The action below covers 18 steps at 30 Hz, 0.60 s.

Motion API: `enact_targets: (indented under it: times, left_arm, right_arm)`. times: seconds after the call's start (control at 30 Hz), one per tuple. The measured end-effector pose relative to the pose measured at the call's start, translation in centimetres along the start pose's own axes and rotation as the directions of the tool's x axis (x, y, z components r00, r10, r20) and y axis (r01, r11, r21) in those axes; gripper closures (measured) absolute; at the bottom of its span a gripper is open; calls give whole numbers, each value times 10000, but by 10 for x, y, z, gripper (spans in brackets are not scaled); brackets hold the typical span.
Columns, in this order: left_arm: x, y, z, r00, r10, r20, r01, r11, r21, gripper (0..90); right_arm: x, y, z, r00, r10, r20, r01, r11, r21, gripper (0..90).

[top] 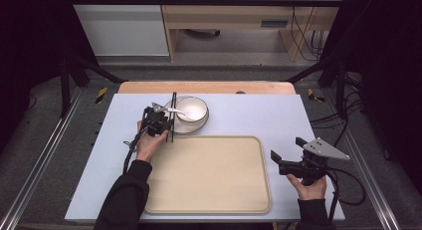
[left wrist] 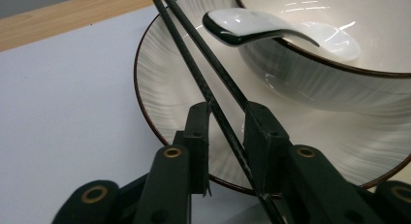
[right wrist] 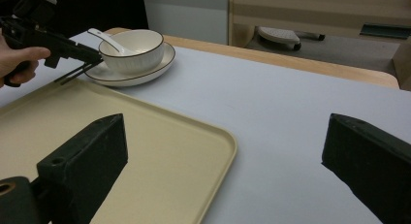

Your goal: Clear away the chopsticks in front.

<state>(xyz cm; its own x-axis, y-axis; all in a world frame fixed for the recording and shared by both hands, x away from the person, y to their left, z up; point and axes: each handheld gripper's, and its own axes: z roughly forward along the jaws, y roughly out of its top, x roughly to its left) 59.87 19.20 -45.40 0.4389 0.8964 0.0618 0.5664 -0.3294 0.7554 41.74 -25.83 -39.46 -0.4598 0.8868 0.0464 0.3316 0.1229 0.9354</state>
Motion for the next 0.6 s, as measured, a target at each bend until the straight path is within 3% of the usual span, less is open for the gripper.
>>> enact_targets:
  times: [0.27,0.43,0.6]
  left_arm:
    - [3,-1,0,9998,-217,-9,217,9998,-11,773]
    - [6,2,4,9995,-303,11,303,9995,59,711]
    - [7,4,8,9990,-454,23,454,9988,157,742]
  right_arm:
    - [0,0,0,10000,27,19,-27,10000,42,27]
    - [0,-1,1,10000,-19,15,18,10000,64,27]
    - [0,-1,1,10000,-12,1,12,10000,74,29]
